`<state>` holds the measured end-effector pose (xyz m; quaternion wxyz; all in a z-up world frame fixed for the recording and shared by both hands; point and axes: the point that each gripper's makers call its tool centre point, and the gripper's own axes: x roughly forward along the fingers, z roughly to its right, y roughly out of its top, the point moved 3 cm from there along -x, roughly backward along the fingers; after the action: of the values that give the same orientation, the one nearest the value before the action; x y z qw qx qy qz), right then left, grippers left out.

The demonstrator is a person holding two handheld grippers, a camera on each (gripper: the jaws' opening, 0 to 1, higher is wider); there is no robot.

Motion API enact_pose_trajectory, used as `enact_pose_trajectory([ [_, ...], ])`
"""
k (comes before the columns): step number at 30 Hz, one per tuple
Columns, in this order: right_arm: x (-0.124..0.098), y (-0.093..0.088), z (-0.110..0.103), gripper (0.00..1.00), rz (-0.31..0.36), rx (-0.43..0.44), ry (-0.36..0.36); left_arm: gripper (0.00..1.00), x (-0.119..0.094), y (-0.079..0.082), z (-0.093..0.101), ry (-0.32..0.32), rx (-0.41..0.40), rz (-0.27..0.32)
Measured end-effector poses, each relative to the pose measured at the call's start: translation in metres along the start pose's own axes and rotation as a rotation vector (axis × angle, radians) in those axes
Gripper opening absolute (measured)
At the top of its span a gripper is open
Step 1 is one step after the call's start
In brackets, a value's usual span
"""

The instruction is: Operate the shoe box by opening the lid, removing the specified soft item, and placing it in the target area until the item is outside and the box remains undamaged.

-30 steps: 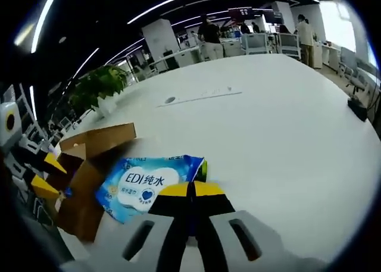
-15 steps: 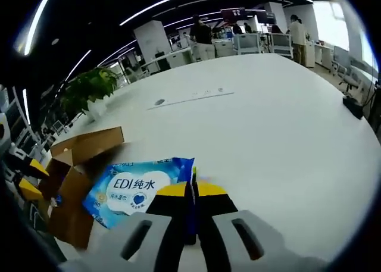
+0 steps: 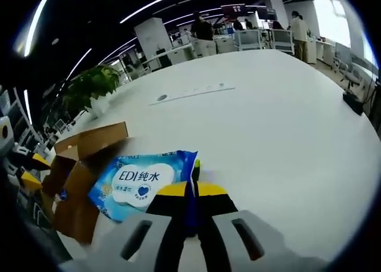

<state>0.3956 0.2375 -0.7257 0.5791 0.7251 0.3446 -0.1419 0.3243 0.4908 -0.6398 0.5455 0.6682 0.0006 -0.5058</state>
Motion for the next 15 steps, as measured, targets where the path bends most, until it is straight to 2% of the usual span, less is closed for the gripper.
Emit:
enact_pose_trajectory([
  [10,-0.01,-0.005,-0.006,0.03,-0.017,-0.027,-0.012,0.28,-0.023,-0.015,-0.024,0.044,-0.028,0.01],
  [15,-0.018,-0.003,-0.011,0.05,-0.026,-0.086,-0.016,0.29,-0.031,-0.019,-0.034,0.054,-0.027,0.012],
])
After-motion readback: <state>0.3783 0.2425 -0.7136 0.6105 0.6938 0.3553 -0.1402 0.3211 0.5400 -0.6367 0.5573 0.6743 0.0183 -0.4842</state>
